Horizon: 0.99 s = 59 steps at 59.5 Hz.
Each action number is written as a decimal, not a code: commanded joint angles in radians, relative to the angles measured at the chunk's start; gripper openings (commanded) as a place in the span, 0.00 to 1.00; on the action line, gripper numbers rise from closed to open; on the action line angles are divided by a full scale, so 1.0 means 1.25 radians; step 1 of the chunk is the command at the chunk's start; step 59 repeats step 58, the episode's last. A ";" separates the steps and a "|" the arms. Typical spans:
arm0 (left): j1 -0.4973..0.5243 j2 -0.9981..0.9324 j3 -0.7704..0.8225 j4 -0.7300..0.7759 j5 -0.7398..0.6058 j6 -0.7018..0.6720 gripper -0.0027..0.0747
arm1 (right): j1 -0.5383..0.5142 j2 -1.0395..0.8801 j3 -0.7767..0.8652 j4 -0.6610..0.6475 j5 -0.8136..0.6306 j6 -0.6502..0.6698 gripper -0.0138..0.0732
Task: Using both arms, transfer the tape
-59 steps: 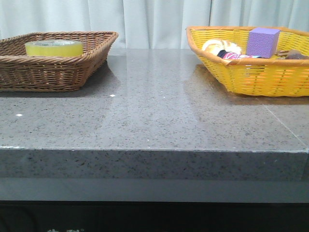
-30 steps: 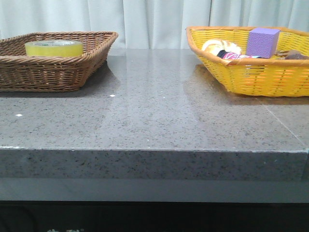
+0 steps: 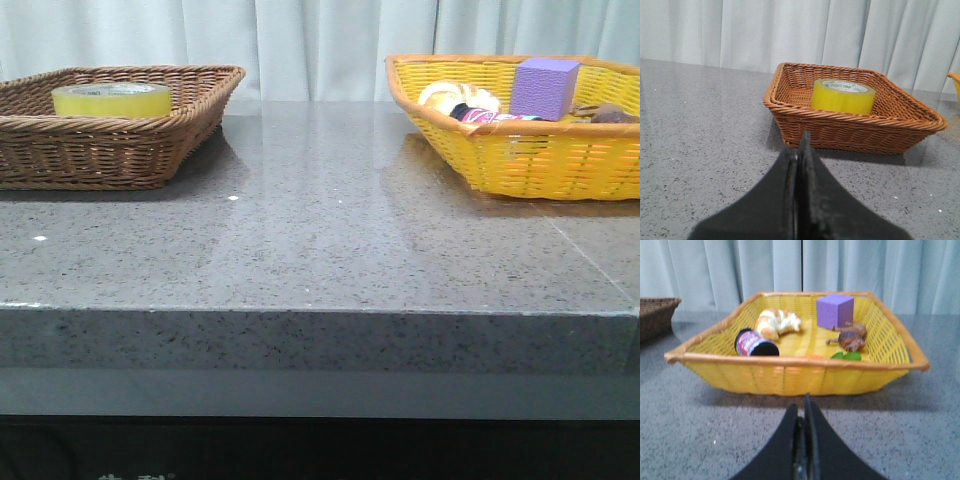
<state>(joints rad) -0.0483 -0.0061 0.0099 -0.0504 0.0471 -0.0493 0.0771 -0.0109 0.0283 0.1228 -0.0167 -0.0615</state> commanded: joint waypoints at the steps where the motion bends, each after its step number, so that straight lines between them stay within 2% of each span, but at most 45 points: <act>1: 0.002 -0.014 0.031 -0.004 -0.061 -0.001 0.01 | -0.009 -0.022 -0.022 -0.027 -0.082 0.010 0.08; 16: 0.002 -0.014 0.031 -0.004 -0.061 -0.001 0.01 | -0.073 -0.022 -0.022 -0.032 -0.081 0.010 0.08; 59: 0.002 -0.014 0.031 -0.004 -0.061 -0.001 0.01 | -0.074 -0.021 -0.022 -0.032 -0.081 0.010 0.08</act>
